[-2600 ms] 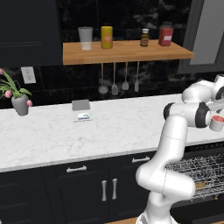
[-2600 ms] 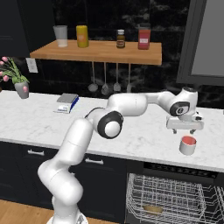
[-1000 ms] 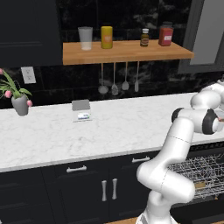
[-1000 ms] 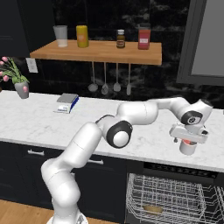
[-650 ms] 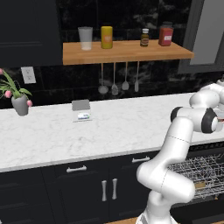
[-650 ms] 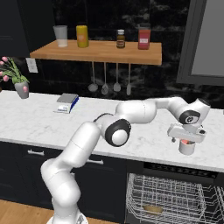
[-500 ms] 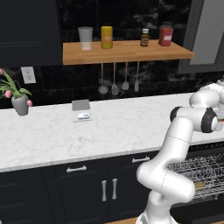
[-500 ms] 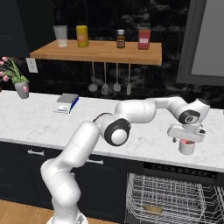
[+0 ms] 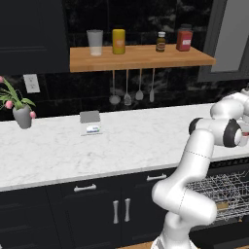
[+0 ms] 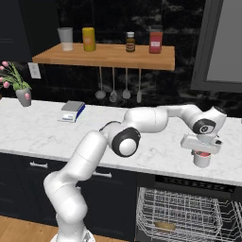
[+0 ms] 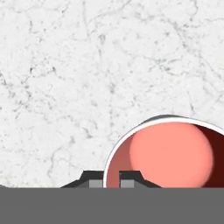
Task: Pick up the cup and bowl from the counter, place them in the dishwasher, and close the dishwasher door.
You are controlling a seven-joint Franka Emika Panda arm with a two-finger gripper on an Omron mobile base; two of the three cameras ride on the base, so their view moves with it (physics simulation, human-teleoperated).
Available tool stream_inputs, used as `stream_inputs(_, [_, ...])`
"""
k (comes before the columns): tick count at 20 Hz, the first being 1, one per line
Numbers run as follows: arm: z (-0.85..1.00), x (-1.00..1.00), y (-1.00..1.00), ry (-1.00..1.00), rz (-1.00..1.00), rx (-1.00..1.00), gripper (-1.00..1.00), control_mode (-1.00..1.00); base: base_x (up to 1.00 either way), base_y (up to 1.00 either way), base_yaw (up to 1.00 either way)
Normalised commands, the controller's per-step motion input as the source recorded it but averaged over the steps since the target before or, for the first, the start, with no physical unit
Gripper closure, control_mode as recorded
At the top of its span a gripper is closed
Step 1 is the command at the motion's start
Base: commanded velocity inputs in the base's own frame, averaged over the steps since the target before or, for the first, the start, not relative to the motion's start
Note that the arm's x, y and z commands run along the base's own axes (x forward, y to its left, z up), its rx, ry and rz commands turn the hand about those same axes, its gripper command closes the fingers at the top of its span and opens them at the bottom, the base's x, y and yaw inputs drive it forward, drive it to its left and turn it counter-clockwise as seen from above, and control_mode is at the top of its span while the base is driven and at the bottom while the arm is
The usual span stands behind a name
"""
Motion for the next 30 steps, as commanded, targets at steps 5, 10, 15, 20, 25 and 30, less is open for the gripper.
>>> stream_inputs(5, [0.02, -0.44, 0.0, -0.08, 0.06, 0.06, 1.0, -1.0, 0.0, 0.0, 0.0])
stream_inputs(10, [0.15, -0.72, 0.0, -0.13, 0.11, 0.06, 1.0, -1.0, 0.0, 0.0, 0.0])
stream_inputs(15, [0.0, -0.78, 0.0, -0.15, 0.14, 0.03, 1.0, -1.0, 0.0, 0.0, 0.0])
stream_inputs(20, [-0.09, -0.73, -0.05, -0.16, 0.13, 0.02, 1.0, -1.0, 0.0, 0.0, 0.0])
stream_inputs(25, [-0.33, -0.56, -0.07, -0.13, 0.11, 0.0, 1.0, -1.0, 0.0, 0.0, 0.0])
stream_inputs(30, [-0.41, -0.27, -0.09, -0.05, 0.08, 0.0, 1.0, -1.0, 0.0, 0.0, 0.0])
